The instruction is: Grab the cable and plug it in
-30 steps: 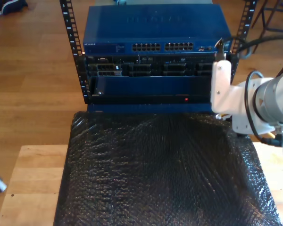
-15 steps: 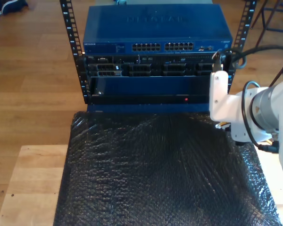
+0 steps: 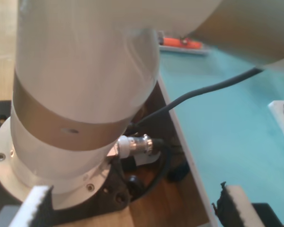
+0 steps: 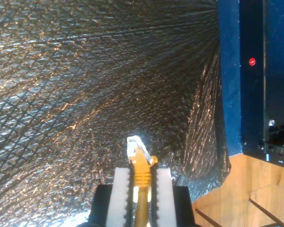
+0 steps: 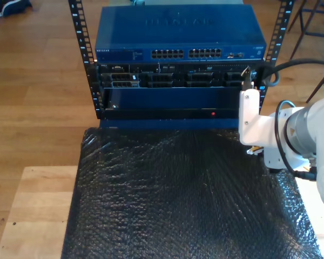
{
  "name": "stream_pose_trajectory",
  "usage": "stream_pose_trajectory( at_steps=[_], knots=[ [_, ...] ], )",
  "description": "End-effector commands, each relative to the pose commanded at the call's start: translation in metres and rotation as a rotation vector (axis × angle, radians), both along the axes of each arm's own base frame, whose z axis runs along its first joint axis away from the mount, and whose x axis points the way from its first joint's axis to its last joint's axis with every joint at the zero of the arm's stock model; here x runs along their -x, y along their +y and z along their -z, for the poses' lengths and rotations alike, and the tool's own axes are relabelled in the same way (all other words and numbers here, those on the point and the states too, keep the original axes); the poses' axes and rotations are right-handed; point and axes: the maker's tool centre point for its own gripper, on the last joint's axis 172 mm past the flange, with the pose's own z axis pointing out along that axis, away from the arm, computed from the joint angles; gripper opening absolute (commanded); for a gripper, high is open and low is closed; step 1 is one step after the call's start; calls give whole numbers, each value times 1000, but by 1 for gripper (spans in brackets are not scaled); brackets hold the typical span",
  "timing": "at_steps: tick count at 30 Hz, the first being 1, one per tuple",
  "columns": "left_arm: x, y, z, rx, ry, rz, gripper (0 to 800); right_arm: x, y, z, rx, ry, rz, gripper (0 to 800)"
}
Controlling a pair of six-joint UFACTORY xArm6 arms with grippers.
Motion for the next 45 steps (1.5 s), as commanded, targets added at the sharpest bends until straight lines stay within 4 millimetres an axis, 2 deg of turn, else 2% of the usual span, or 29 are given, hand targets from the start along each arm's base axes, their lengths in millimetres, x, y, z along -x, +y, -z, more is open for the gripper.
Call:
stream_pose_trajectory(
  at_steps=[4,11,16,21,25,31,35,39,45],
  knots=[
    [-2,2,15,-65,-58,19,800,2,-6,5,2,9,12,0],
    [2,1,29,-72,-106,26,800,2,-15,9,3,17,35,0],
    [6,4,51,-106,-167,23,800,4,-16,13,4,23,35,0],
    [7,6,55,-110,-193,29,800,7,-16,17,5,29,37,0],
    [5,7,60,-111,-228,59,800,0,-18,13,-1,-9,45,0],
    [0,14,83,-204,-296,103,800,-8,-17,5,-8,-52,44,0],
    [1,15,84,-213,-297,84,800,-10,-17,2,-11,-62,48,0],
    [3,19,91,-239,-303,65,800,-21,-16,-11,-22,-127,49,0],
    [3,14,118,-278,-326,65,800,-32,-16,-11,-28,-185,52,0]
  ],
)
